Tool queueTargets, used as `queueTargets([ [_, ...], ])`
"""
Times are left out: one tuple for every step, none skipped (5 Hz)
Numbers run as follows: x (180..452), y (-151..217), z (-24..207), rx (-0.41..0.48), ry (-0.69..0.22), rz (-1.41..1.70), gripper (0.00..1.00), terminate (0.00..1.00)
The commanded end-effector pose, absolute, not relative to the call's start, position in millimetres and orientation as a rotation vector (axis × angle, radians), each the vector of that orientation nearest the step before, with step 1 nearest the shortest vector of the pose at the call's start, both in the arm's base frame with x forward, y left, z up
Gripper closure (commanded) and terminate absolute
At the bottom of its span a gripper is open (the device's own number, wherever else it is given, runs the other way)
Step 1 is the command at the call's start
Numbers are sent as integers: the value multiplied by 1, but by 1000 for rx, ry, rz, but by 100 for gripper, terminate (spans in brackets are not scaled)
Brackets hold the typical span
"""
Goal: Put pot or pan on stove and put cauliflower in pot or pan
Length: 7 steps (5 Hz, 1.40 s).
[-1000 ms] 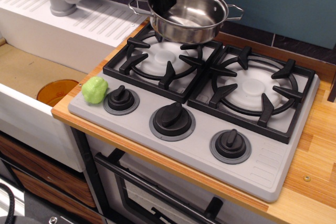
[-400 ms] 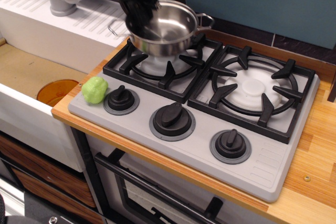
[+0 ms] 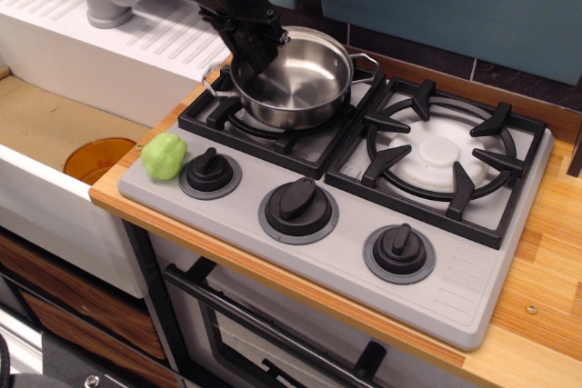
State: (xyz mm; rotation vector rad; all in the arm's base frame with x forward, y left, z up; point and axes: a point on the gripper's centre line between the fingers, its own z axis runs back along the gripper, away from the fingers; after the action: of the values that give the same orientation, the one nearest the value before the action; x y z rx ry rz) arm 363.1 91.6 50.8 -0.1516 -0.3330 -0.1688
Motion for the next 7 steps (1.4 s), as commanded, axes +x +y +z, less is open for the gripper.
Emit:
queueTargets([
  [367,86,80,-138,-356,-167,0,0],
  [361,83,102,-126,-330,-154,0,0],
  [359,83,132,-105,-291,-151,0,0],
  [360,82,156,-85,-259,-153,0,0],
  [360,82,156,-85,-259,-153,0,0],
  [360,82,156,-85,-259,-153,0,0],
  [360,82,156,-85,-259,-153,0,0],
])
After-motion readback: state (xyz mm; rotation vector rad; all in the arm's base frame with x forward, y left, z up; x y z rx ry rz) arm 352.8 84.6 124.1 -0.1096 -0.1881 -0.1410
